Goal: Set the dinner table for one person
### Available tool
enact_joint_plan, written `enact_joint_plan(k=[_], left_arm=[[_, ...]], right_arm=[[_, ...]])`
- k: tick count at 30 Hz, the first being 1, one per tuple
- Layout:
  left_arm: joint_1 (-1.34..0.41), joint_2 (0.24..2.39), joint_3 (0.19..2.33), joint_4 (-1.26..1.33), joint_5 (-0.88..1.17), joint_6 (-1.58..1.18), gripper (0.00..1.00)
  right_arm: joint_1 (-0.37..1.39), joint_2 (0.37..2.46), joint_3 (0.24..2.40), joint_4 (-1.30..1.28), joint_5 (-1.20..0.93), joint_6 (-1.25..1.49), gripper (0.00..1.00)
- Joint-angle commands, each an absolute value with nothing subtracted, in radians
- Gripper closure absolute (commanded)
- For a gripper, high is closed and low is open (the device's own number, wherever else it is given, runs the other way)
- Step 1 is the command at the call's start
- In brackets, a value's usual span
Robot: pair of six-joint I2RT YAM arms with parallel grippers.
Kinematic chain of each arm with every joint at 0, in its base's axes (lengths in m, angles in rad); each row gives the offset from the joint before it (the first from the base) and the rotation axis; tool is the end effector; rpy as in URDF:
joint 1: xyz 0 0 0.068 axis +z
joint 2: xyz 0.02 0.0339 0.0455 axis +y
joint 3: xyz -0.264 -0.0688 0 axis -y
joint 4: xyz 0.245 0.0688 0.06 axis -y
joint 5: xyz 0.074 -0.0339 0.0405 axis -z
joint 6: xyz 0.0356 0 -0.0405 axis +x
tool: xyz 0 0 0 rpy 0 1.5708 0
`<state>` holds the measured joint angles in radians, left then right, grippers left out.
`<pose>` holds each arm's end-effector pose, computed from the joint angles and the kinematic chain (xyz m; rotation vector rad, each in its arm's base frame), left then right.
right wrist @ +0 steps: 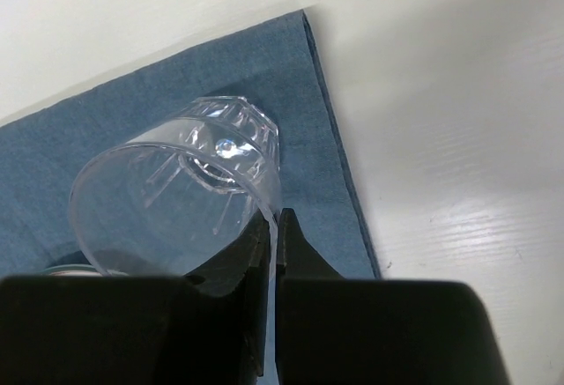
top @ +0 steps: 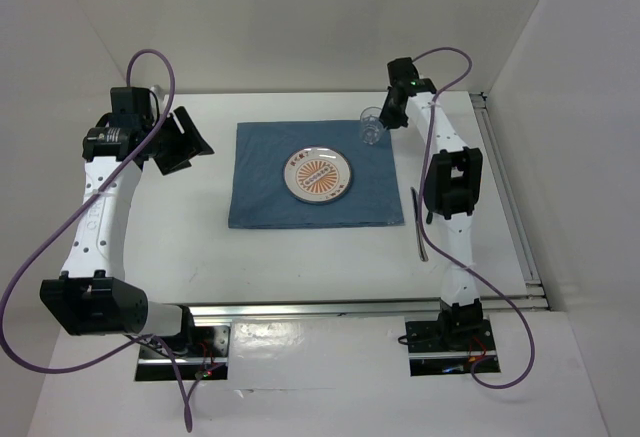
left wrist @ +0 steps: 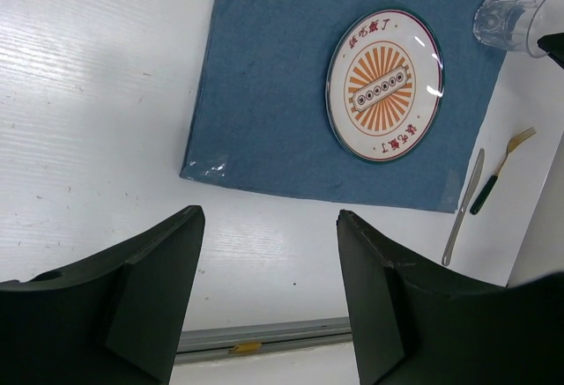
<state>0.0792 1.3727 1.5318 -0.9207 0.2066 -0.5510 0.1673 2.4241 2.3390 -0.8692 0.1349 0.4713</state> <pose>0.2789 0.0148 0.3953 -0.6314 2.2751 -0.4738 0.5247 0.0838 0.2369 0.4341 2.4770 0.0900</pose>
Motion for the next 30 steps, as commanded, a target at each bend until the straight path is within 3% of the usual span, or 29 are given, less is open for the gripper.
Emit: enact_joint_plan(k=[1,4,6,7,10,15,20,22,24,25,27,28,30], left_arm=[[0.077,1.371,1.568,-0.916,0.192,-0.529,0.25],[0.077,1.381,1.577,-0.925,0.192,-0.529,0.25],[0.077,1.381,1.577,-0.925,0.192,-0.529,0.25],[0.077,1.381,1.577,-0.925,0.183,-0.529,0.25],[0.077,1.381,1.577,-0.925,0.183,-0.529,0.25],[0.077,1.381,1.588,-0.925,0.183,-0.529,0.25],[0.077,1.37,1.56,-0.916,0.215,-0.529,0.25],[0.077,1.361,1.546,-0.907,0.224,-0.529,0.25],[0.077,1.361,1.546,-0.907,0.224,-0.529,0.25],[0.077,1.361,1.546,-0.907,0.224,-0.529,0.25],[0.077,1.35,1.546,-0.907,0.235,-0.529,0.25],[0.068,1.35,1.546,-0.907,0.235,-0.529,0.25],[0.067,1.341,1.546,-0.896,0.247,-0.529,0.25]], right_arm=[[0.16,2.434,2.39,-0.847,0.124,0.46,0.95],[0.16,2.434,2.39,-0.828,0.112,0.46,0.59],[0.16,2.434,2.39,-0.816,0.1,0.46,0.23],[0.16,2.434,2.401,-0.816,0.1,0.46,0.17],[0.16,2.39,2.433,-0.816,0.112,0.46,0.04],[0.147,2.192,2.375,-0.775,0.088,0.46,0.01],[0.126,1.875,2.11,-0.753,0.141,0.44,0.01],[0.126,1.737,1.889,-0.724,0.15,0.44,0.09],[0.117,1.656,1.733,-0.715,0.178,0.44,0.24],[0.117,1.619,1.651,-0.715,0.178,0.44,0.38],[0.095,1.528,1.432,-0.715,0.178,0.471,0.77],[0.083,1.479,1.37,-0.715,0.167,0.495,0.87],[0.059,1.439,1.209,-0.724,0.144,0.511,0.96]])
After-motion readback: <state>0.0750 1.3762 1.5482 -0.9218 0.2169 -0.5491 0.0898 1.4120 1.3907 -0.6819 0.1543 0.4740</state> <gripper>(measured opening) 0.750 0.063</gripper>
